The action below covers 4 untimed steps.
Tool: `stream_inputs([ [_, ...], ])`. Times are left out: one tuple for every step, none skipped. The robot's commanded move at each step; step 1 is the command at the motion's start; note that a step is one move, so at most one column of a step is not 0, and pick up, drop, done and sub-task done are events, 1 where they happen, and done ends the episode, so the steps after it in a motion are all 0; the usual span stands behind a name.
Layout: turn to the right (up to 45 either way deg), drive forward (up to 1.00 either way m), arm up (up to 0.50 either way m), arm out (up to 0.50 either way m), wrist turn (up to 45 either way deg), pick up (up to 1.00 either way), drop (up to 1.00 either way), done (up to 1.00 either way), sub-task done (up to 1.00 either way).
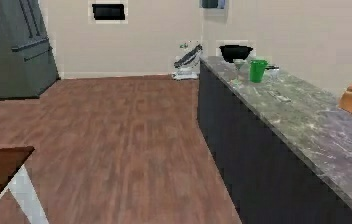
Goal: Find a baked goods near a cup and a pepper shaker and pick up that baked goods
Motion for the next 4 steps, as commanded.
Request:
stream_inputs([
  [-3.0, 0.0, 0.0, 0.0, 0.0, 0.0, 0.0, 0.0, 0.0],
  [0.0, 0.65, 0.0, 0.0, 0.0, 0.0, 0.0, 0.0, 0.0],
  [-12.0, 0.0, 0.0, 0.0, 0.0, 0.0, 0.0, 0.0, 0.0],
  [36.0, 0.0, 0.0, 0.0, 0.0, 0.0, 0.0, 0.0, 0.0],
])
